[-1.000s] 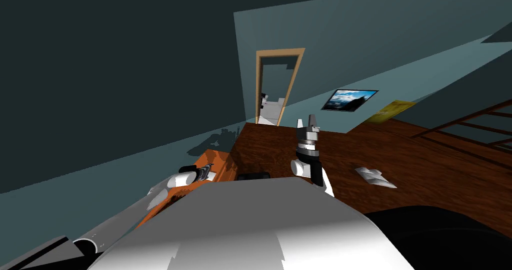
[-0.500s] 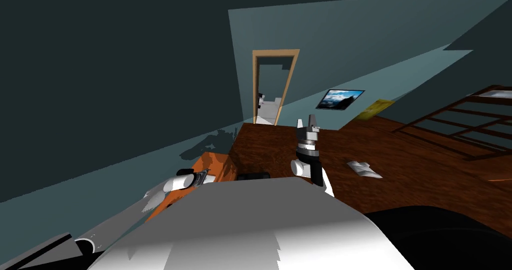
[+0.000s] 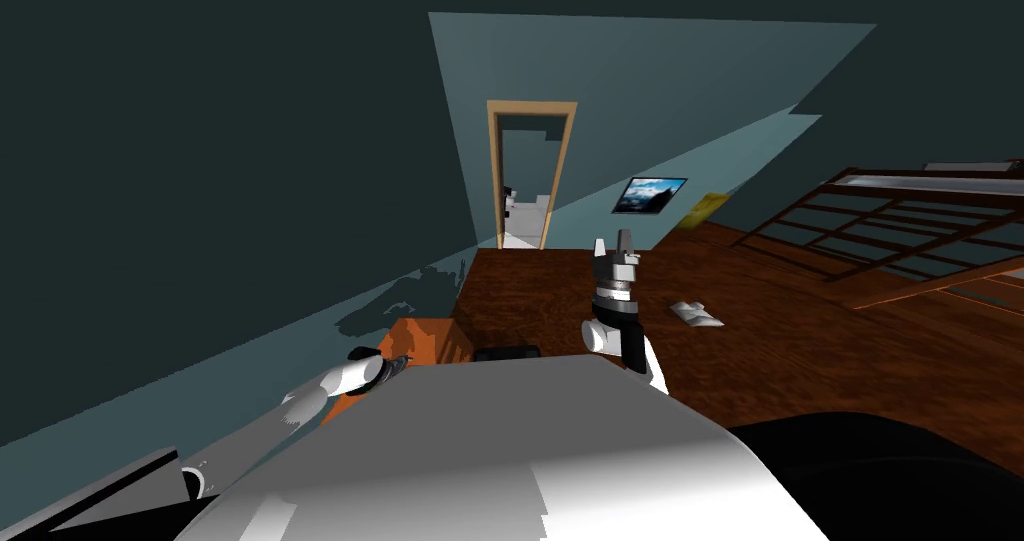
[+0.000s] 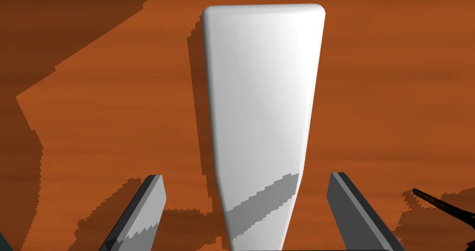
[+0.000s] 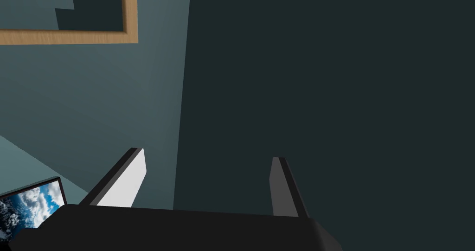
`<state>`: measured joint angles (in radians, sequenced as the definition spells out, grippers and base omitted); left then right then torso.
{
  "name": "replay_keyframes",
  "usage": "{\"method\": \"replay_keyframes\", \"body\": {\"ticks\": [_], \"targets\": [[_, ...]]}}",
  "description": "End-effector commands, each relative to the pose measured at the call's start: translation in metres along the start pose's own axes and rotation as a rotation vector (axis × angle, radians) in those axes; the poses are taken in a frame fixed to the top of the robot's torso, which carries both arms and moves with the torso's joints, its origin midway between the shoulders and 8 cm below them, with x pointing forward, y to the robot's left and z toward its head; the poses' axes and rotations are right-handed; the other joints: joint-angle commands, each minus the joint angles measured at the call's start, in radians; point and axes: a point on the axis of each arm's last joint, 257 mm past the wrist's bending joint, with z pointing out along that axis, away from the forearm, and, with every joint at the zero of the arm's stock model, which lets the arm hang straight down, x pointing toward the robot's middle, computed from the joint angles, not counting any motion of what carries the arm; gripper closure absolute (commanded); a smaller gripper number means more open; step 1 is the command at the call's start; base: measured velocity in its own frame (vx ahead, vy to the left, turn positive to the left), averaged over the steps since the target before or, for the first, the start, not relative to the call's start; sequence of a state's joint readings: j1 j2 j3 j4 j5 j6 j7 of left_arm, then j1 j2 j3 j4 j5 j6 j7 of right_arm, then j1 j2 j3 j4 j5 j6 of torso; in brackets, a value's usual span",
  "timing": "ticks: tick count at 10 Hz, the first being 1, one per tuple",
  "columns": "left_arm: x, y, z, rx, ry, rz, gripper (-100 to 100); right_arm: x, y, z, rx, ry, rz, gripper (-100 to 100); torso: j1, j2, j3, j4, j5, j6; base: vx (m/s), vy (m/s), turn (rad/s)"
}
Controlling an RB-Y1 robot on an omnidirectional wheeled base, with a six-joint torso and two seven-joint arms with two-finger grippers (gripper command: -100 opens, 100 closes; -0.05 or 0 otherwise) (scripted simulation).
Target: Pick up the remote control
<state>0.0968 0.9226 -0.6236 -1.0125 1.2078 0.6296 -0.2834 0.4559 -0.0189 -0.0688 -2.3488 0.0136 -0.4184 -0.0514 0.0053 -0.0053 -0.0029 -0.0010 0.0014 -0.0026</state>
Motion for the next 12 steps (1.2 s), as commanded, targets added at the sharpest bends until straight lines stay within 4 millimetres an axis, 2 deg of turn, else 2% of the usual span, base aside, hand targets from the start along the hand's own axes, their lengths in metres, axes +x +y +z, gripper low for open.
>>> {"method": "replay_keyframes", "body": {"ticks": [1, 3, 4, 5, 8, 9, 10, 12], "targets": [[0.006, 0.023, 0.007, -0.055, 0.012, -0.016, -100, 0.0, 0.0, 0.0, 0.0, 0.0, 0.0, 0, 0.0, 0.0, 0.0, 0.0, 0.0, 0.0, 0.038, 0.059, -0.137], [0.006, 0.019, 0.004, -0.05, 0.011, -0.016, -100, 0.0, 0.0, 0.0, 0.0, 0.0, 0.0, 0, -0.002, 0.0, 0.0, 0.0, 0.0, 0.0, 0.019, 0.028, -0.032], [0.006, 0.02, 0.005, -0.051, 0.011, -0.015, 0, 0.0, 0.0, 0.0, 0.0, 0.0, 0.0, 0, -0.004, 0.001, 0.0, 0.0, -0.001, 0.0, 0.0, 0.0, 0.0], [0.012, 0.022, 0.012, -0.049, 0.011, -0.017, -100, 0.0, 0.0, 0.0, 0.0, 0.0, 0.0, 0, -0.005, 0.001, 0.001, 0.0, -0.001, 0.0, 0.007, 0.025, -0.015], [0.025, 0.027, 0.025, -0.045, 0.01, -0.02, -100, 0.0, 0.0, 0.0, 0.0, 0.0, 0.0, 0, -0.002, 0.001, 0.001, 0.0, -0.001, 0.0, 0.007, 0.045, -0.018], [0.02, 0.027, 0.022, -0.046, 0.011, -0.021, -100, 0.0, 0.0, 0.0, 0.0, 0.0, 0.0, 0, -0.002, 0.002, 0.001, 0.0, -0.001, 0.0, 0.002, 0.021, -0.004], [0.02, 0.027, 0.023, -0.046, 0.01, -0.02, 100, 0.0, 0.0, 0.0, 0.0, 0.0, 0.0, 0, -0.004, 0.002, 0.001, 0.0, -0.001, 0.0, 0.0, 0.0, 0.0], [0.02, 0.029, 0.023, -0.049, 0.01, -0.021, 100, 0.0, 0.0, 0.0, 0.0, 0.0, 0.0, 0, -0.005, 0.002, 0.001, 0.001, -0.001, 0.0, 0.0, 0.0, 0.0]]}}
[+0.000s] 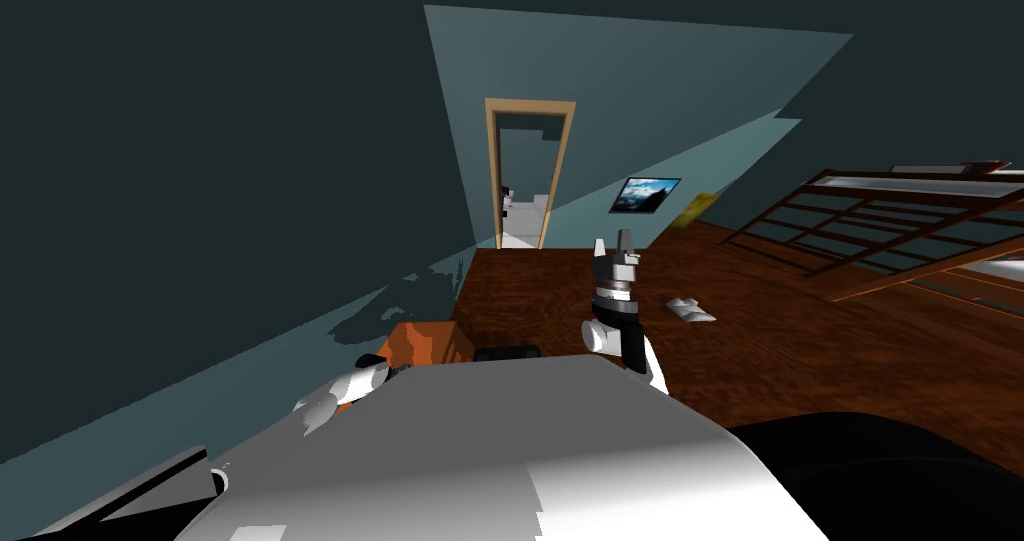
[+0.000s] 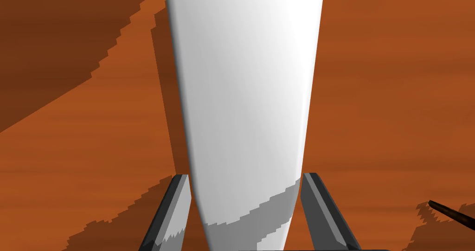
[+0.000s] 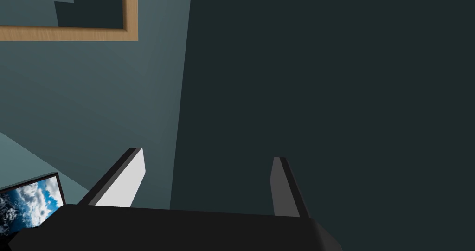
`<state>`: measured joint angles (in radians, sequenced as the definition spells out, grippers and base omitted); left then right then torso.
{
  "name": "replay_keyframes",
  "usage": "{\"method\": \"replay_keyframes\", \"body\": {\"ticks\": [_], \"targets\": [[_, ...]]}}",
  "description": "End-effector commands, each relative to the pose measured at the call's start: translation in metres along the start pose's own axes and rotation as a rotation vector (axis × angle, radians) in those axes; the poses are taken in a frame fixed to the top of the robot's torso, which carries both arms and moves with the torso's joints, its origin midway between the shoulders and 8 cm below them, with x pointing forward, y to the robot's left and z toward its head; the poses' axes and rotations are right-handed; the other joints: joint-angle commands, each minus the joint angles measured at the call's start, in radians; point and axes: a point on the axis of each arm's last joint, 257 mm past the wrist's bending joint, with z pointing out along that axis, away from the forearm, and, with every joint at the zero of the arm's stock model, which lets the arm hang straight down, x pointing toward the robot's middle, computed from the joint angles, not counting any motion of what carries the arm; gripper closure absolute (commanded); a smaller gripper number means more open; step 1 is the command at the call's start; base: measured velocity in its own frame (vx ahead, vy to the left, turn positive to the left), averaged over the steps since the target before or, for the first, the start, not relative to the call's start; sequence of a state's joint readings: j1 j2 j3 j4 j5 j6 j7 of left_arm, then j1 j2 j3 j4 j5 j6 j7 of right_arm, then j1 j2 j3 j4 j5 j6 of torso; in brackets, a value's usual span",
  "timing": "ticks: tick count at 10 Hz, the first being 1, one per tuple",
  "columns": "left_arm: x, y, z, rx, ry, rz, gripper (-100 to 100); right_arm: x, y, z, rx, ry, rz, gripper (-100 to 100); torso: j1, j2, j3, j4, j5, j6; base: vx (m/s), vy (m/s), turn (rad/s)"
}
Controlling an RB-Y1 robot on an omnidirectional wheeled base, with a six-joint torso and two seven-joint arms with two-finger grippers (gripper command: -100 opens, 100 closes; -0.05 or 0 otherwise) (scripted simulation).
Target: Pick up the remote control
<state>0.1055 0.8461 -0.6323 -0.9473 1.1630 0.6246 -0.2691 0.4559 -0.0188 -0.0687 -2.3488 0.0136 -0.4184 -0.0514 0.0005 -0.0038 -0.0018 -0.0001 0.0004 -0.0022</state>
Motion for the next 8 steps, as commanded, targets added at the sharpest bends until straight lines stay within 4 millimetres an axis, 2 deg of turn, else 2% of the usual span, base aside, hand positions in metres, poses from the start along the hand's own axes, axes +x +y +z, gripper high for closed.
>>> {"method": "replay_keyframes", "body": {"ticks": [1, 2, 3, 4, 6, 7, 8], "targets": [[0.0, 0.0, 0.0, 0.0, 0.0, 0.0, 100, 0.0, 0.0, 0.0, 0.0, 0.0, 0.0, 0, 0.0, 0.0, 0.0, 0.0, 0.0, 0.0, 0.0, 0.0, 0.0], [0.0, 0.0, 0.0, 0.0, 0.0, 0.0, 100, 0.0, 0.0, 0.0, 0.0, 0.0, 0.0, 0, 0.0, 0.0, 0.0, 0.0, 0.0, 0.0, 0.0, 0.0, 0.0], [0.0, 0.0, 0.0, 0.0, 0.0, 0.0, 0, 0.0, 0.0, 0.0, 0.0, 0.0, 0.0, 0, 0.0, 0.0, 0.0, 0.0, 0.0, 0.0, 0.0, 0.0, 0.0], [-0.006, -0.005, -0.009, 0.0, 0.0, 0.003, 100, 0.0, 0.0, 0.0, 0.0, 0.0, 0.0, 0, 0.0, 0.0, 0.0, 0.0, 0.0, 0.0, -0.01, -0.032, 0.024], [-0.012, -0.007, -0.016, -0.002, 0.001, 0.005, 100, 0.0, 0.0, 0.0, 0.0, 0.0, 0.0, 0, -0.004, 0.0, 0.0, 0.0, -0.001, 0.0, -0.003, -0.055, 0.015], [-0.01, -0.007, -0.014, 0.0, -0.001, 0.005, 100, 0.0, 0.0, 0.0, 0.0, 0.0, 0.0, 0, -0.004, 0.0, 0.0, 0.0, -0.001, 0.0, -0.002, -0.025, 0.004], [-0.01, -0.007, -0.014, -0.001, 0.0, 0.005, 0, 0.0, 0.0, 0.0, 0.0, 0.0, 0.0, 0, -0.003, 0.0, 0.0, 0.0, -0.001, 0.0, 0.0, -0.005, 0.0]]}}
